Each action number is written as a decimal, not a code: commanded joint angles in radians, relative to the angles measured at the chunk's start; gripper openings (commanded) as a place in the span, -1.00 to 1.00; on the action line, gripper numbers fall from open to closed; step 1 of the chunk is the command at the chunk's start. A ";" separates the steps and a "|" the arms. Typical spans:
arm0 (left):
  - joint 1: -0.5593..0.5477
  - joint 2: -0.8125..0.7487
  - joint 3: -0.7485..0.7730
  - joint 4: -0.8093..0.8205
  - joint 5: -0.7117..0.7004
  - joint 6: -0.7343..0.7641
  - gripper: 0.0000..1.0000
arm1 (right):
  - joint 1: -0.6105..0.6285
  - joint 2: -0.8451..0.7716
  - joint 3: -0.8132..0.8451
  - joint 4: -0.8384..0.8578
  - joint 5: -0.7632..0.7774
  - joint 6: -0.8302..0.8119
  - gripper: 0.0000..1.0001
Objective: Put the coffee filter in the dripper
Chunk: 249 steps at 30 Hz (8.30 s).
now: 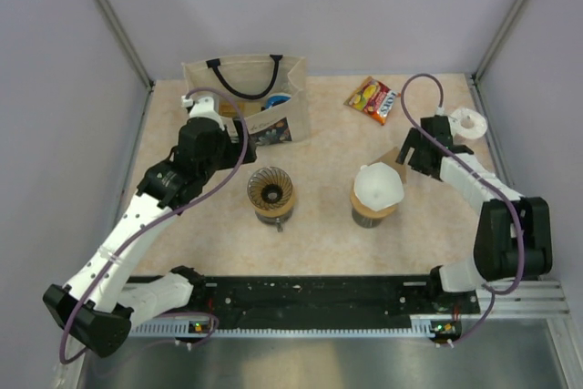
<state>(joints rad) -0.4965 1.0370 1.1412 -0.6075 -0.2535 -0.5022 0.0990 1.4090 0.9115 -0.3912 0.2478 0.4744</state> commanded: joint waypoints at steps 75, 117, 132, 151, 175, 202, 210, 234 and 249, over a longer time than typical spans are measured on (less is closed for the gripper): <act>-0.094 0.264 0.222 0.345 0.678 0.093 0.97 | 0.367 -0.268 0.335 0.147 -0.435 -0.221 -1.00; -0.122 0.216 0.153 0.224 1.241 0.778 -1.00 | 0.464 -0.552 0.089 0.184 -0.457 -0.310 0.68; -0.123 0.204 0.138 0.273 1.129 0.711 -1.00 | 0.464 -0.555 0.070 0.224 -0.731 -0.310 0.68; -0.123 0.204 0.143 0.313 1.094 0.649 -1.00 | 0.464 -0.533 0.079 0.206 -0.754 -0.306 0.68; -0.123 0.149 0.100 0.357 1.094 0.616 -1.00 | 0.464 -0.483 0.118 0.140 -0.519 -0.321 0.68; -0.125 0.155 0.098 0.345 1.051 0.614 -1.00 | 0.464 -0.516 0.124 0.114 -0.504 -0.301 0.69; -0.123 0.159 0.097 0.344 1.024 0.610 -1.00 | 0.464 -0.516 0.132 0.106 -0.522 -0.295 0.69; -0.122 0.150 0.078 0.357 0.976 0.587 -1.00 | 0.464 -0.552 0.124 0.087 -0.628 -0.303 0.47; -0.125 0.110 0.063 0.308 1.103 0.680 -1.00 | 0.464 -0.432 0.191 0.035 -0.751 -0.368 -0.04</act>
<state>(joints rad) -0.6170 1.1988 1.2186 -0.3031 0.7979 0.1310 0.5545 0.9760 1.0439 -0.3458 -0.4355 0.1371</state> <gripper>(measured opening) 0.012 0.536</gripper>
